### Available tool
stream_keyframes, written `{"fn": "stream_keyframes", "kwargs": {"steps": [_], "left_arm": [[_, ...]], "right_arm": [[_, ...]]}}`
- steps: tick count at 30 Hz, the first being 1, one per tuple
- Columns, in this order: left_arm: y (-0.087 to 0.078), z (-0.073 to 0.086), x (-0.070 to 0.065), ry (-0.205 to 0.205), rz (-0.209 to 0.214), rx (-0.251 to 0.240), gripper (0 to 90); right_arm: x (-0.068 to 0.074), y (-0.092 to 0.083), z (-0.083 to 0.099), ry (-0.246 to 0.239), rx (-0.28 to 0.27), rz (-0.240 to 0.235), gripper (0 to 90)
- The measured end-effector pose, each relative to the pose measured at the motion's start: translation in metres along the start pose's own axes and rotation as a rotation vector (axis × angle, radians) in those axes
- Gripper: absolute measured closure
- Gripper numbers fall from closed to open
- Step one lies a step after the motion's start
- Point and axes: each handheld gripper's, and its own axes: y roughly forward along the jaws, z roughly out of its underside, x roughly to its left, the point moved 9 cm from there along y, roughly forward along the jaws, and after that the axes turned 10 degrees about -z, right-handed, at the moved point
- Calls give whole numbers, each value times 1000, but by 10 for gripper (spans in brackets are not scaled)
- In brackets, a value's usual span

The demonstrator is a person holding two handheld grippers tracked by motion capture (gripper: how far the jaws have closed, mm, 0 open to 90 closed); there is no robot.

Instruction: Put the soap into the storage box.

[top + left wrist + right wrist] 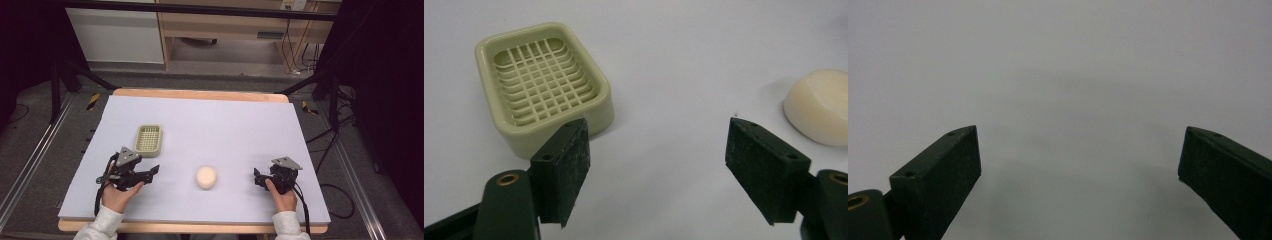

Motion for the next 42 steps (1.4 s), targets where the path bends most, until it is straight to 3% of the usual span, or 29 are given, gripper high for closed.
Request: {"fn": "stream_keyframes", "kwargs": {"steps": [19, 42], "left_arm": [[4, -9, -21, 27, 36, -2, 258], [13, -21, -64, 86, 106, 4, 249]], "right_arm": [[0, 0, 0, 9, -3, -5, 39], [0, -1, -1, 7, -14, -8, 39]]}}
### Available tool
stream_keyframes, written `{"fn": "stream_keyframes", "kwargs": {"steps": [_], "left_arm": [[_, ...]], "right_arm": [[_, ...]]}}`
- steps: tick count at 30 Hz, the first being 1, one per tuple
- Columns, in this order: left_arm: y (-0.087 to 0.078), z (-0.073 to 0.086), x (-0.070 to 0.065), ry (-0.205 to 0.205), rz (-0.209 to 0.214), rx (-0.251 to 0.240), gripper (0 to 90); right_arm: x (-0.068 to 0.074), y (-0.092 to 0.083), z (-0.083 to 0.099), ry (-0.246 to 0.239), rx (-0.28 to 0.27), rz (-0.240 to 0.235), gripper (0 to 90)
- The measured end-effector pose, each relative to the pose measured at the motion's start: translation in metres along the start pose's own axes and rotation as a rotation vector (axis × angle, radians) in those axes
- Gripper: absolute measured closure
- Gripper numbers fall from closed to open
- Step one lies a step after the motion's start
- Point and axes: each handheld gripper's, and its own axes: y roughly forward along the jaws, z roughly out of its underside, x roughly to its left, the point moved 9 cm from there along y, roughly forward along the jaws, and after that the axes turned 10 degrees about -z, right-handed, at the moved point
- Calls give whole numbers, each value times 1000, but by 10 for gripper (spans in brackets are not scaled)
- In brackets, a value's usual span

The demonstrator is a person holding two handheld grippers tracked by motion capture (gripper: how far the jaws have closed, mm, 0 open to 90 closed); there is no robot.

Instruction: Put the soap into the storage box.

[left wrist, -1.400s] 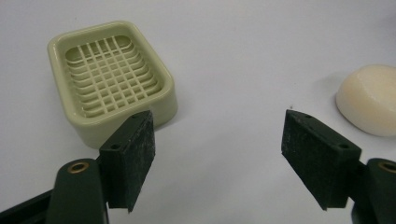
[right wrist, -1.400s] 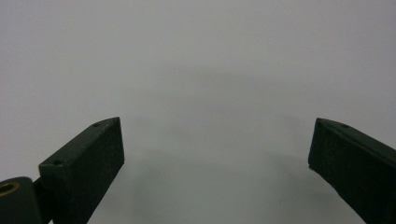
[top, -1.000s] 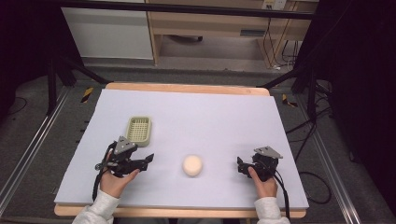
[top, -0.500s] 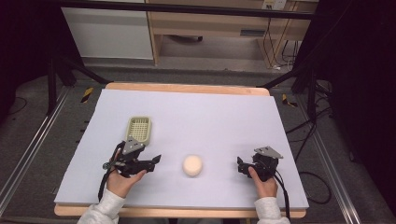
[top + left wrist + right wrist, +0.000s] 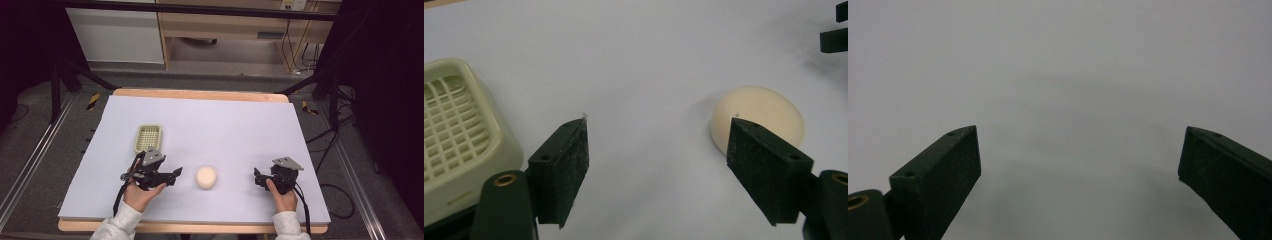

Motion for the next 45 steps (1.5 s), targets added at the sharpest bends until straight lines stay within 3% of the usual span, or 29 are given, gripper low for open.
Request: {"fn": "stream_keyframes", "kwargs": {"steps": [9, 45], "left_arm": [[8, -4, -18, 27, 25, 9, 244], [32, -10, -63, 90, 97, 57, 205]], "right_arm": [[0, -1, 0, 5, -5, 2, 39], [0, 0, 0, 3, 2, -5, 39]]}}
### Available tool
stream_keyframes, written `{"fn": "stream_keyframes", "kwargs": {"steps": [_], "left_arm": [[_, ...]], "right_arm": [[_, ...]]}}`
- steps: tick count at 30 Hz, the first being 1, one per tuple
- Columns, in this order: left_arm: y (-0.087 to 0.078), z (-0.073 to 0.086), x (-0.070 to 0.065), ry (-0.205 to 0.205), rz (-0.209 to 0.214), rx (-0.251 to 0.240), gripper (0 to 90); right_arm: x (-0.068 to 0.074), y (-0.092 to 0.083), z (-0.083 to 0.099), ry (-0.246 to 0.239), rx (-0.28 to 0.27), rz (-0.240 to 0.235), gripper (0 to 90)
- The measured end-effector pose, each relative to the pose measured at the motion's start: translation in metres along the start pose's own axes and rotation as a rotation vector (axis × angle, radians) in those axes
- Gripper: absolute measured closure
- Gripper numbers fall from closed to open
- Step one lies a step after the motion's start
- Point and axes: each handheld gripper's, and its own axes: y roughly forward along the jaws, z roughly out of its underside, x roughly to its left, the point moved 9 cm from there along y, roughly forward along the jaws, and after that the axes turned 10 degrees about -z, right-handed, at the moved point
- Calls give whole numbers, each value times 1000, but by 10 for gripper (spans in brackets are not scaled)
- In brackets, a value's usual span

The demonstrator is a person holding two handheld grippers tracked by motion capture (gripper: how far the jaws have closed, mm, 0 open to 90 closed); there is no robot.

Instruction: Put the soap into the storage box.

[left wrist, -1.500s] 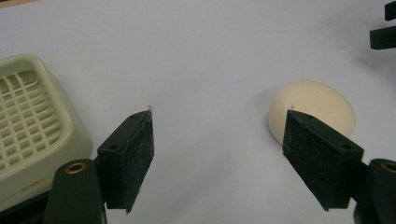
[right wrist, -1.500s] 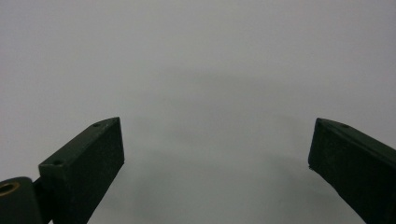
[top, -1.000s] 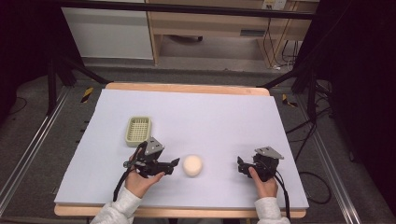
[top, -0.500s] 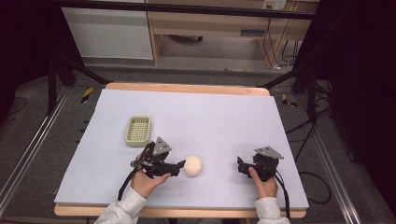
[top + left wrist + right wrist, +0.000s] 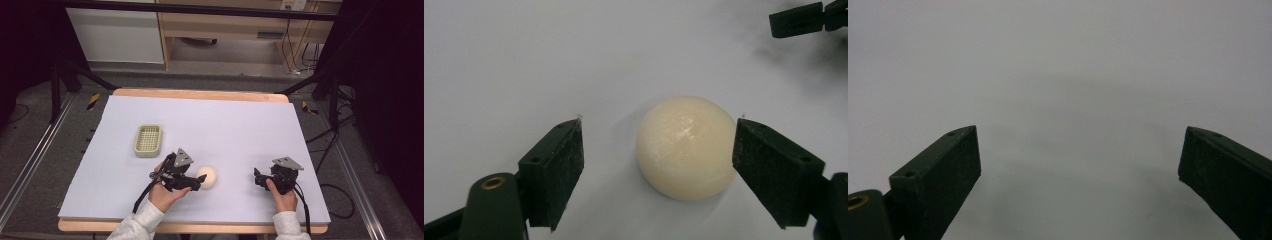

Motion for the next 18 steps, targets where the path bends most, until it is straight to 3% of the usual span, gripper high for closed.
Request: {"fn": "stream_keyframes", "kwargs": {"steps": [18], "left_arm": [[12, -1, -15, 26, 8, 32, 162]], "right_arm": [[0, 0, 0, 0, 0, 1, 39]]}}
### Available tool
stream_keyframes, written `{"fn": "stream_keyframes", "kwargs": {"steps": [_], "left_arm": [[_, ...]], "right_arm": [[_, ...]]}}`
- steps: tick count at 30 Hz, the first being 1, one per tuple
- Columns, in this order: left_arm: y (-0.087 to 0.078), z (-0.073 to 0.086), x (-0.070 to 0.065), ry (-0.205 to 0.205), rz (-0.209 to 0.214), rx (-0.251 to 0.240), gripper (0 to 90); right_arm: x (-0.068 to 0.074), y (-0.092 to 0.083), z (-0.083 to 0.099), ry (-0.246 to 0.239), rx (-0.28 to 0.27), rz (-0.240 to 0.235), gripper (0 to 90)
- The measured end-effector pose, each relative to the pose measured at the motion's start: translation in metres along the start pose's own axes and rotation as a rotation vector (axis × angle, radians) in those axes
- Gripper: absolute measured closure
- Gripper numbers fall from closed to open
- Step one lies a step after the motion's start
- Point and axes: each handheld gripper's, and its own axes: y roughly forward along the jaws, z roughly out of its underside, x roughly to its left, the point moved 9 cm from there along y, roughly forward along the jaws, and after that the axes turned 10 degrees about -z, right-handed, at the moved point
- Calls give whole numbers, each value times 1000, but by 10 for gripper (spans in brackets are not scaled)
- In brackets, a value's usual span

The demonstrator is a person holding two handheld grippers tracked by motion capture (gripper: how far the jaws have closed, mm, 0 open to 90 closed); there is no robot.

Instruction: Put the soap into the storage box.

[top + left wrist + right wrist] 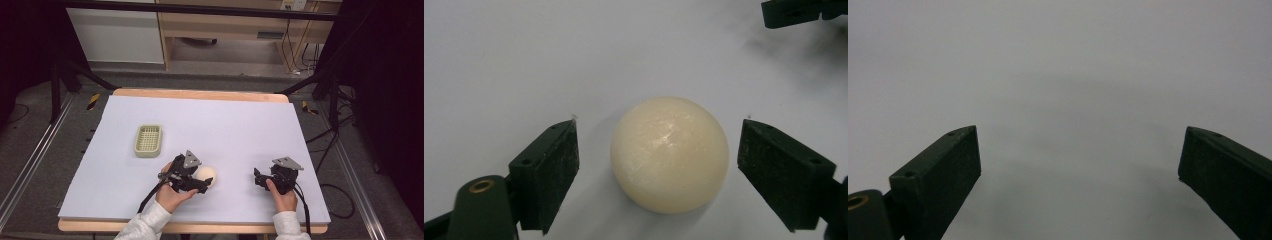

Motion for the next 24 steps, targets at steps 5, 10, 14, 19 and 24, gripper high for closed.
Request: {"fn": "stream_keyframes", "kwargs": {"steps": [5, 10, 14, 19, 24], "left_arm": [[3, 0, -3, 12, 1, 9, 144], [7, 0, -5, 19, -2, 21, 142], [11, 1, -6, 23, -4, 31, 142], [14, 2, -6, 25, -14, 40, 143], [17, 3, -5, 19, -14, 45, 143]], "right_arm": [[0, 0, 0, -3, -1, 0, 39], [0, 0, 0, -4, -1, 0, 39], [0, 0, 0, -2, 0, -2, 39], [0, 0, 0, -5, 2, 1, 39], [0, 0, 0, -2, 2, -1, 39]]}}
